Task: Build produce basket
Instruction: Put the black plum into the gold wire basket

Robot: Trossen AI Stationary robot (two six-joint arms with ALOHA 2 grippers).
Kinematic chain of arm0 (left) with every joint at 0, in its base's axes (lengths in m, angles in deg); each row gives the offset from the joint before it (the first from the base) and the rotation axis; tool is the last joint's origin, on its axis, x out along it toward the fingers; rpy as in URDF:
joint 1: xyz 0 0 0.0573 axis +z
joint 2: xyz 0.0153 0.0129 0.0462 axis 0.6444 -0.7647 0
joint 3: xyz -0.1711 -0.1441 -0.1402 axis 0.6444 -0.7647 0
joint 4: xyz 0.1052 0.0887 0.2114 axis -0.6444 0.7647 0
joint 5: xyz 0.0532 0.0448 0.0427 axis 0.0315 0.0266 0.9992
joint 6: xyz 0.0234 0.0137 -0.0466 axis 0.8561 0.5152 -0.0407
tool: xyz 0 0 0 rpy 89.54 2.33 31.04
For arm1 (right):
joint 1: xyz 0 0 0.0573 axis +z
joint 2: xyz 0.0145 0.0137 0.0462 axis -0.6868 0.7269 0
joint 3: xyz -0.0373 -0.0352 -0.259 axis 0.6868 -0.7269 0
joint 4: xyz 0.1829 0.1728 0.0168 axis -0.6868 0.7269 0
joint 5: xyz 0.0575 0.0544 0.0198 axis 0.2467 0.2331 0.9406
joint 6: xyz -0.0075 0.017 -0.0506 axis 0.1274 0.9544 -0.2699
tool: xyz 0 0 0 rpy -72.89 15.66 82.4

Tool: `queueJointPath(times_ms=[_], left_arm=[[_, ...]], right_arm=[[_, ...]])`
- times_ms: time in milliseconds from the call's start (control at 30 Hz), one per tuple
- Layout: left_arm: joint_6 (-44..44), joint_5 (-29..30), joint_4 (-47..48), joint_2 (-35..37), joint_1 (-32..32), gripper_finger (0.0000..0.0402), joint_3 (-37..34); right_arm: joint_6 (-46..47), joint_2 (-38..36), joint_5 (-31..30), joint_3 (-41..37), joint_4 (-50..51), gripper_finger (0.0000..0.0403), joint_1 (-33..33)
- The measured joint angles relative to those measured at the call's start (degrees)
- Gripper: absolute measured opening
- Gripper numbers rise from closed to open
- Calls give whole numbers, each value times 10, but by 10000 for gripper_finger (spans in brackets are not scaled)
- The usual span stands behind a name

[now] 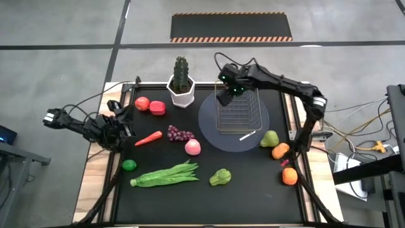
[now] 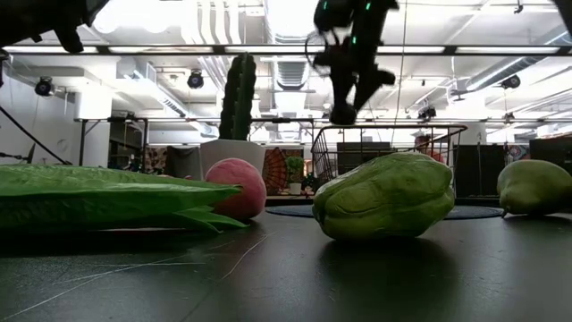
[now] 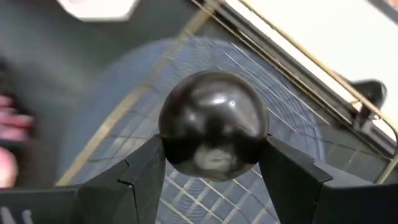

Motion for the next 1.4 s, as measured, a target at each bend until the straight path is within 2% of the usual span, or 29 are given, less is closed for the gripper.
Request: queueJointPath(times_ms=[500, 900, 1100, 1400], left_arm=[[0, 0, 0, 0, 0, 2, -1], [0, 0, 0, 0, 0, 2, -1], [0, 0, 0, 0, 0, 2, -1], [-1, 0, 0, 0, 0, 2, -1]], right_arm=[[-46, 122, 16, 0, 4, 219, -20], [-61, 136, 10, 0, -21, 219, -25], [-40, 137, 9, 0, -34, 220, -29], [-27, 137, -15, 0, -41, 272, -29]])
